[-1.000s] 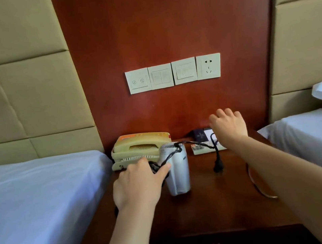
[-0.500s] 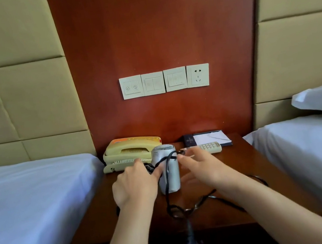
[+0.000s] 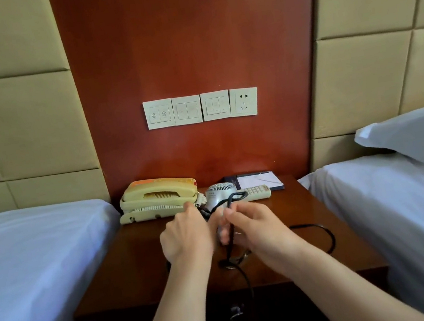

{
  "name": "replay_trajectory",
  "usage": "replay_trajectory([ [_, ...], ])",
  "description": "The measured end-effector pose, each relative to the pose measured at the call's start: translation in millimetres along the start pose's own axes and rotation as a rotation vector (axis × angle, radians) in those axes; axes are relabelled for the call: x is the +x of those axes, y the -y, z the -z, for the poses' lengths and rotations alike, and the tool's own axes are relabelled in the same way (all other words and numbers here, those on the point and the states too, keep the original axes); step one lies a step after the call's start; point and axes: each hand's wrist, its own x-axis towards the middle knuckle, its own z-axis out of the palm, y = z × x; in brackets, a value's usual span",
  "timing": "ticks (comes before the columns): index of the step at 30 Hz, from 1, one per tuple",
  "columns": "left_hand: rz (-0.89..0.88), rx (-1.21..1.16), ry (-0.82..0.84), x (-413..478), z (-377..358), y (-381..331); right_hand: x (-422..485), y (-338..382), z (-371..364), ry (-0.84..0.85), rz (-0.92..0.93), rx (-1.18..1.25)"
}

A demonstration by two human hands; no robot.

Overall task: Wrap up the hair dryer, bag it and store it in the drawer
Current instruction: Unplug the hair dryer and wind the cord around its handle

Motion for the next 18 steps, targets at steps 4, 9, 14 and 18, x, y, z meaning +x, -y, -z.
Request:
replay_trajectory([
  [4, 0.014, -0.016, -0.020, 4, -2, 4, 6, 2, 29, -0.085, 0.023, -0.247],
  [9, -0.101, 0.041, -0.021, -1, -4, 8, 7, 2, 71, -0.213, 0.218, -0.791],
  [14, -0.219, 0.008, 0.030, -9, 5, 0, 4, 7, 95, -0.379, 0.323, -0.936],
  [18, -0.255, -0.125, 0.142, -13, 13, 3, 7, 5, 106, -0.474, 0.344, -1.006],
])
